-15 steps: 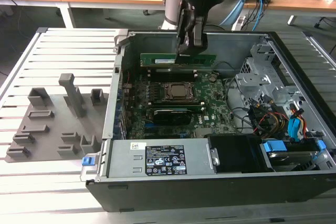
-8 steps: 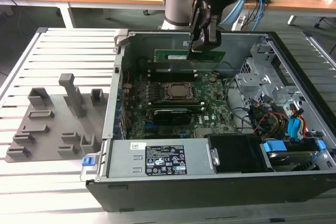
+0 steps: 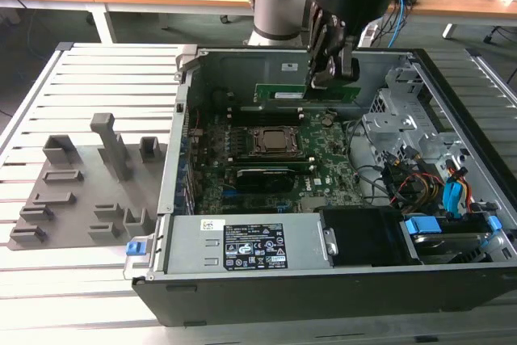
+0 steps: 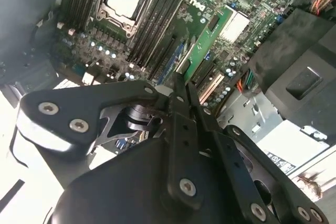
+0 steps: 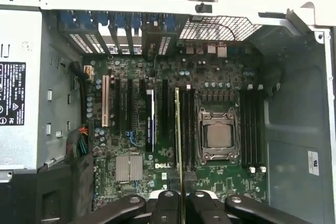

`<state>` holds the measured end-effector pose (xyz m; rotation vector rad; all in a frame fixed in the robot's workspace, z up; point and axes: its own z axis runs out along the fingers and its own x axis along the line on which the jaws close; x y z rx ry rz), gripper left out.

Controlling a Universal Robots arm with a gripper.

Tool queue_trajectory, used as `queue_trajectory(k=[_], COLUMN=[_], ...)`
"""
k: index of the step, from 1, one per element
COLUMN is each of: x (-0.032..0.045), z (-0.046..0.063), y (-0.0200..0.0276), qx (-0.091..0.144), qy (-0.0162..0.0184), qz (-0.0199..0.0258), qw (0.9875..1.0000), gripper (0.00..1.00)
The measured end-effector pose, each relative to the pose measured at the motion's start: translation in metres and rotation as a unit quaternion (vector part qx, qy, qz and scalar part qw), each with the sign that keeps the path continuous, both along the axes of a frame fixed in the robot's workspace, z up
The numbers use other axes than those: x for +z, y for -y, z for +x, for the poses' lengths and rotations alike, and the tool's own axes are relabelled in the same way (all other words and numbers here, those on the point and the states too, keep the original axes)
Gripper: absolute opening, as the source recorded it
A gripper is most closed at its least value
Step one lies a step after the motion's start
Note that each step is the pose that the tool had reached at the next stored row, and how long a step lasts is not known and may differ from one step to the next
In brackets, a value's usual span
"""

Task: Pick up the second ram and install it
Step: 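Pick up the second ram and move it above second insertion slot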

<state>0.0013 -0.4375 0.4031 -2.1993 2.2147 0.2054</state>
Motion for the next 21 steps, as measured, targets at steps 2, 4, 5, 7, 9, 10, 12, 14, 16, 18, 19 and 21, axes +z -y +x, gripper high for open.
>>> queue_trajectory(k=[2, 4, 5, 7, 9, 10, 12, 14, 16, 18, 19, 21], x=[-0.0030, -0.0062, -0.0073, -0.0084, -0.0103, -0.0112, -0.0128, -0.0135, -0.0153, -0.0191, -0.0202, -0.0223], z=[0.004, 0.007, 0.008, 0.010, 0.012, 0.013, 0.015, 0.015, 0.016, 0.018, 0.018, 0.018], y=[-0.0001, -0.0002, -0.0002, -0.0003, -0.0004, -0.0004, -0.0004, -0.0004, -0.0004, -0.0004, -0.0004, -0.0004], qx=[0.000, 0.000, 0.000, 0.000, 0.000, 0.000, 0.000, 0.000, 0.000, 0.000, 0.000, 0.000], qy=[-0.0005, -0.0006, -0.0007, -0.0009, -0.0010, -0.0011, -0.0013, -0.0013, -0.0013, -0.0014, -0.0014, -0.0014], qz=[-0.0001, 0.0000, 0.0000, 0.0000, 0.0000, 0.0000, -0.0001, -0.0001, 0.0000, 0.0000, 0.0000, 0.0000], qw=[1.0000, 1.0000, 1.0000, 1.0000, 1.0000, 1.0000, 1.0000, 1.0000, 1.0000, 1.0000, 1.0000, 1.0000], gripper=[0.14, 0.14, 0.14, 0.14, 0.14, 0.14, 0.14, 0.14, 0.14, 0.14, 0.14, 0.14])
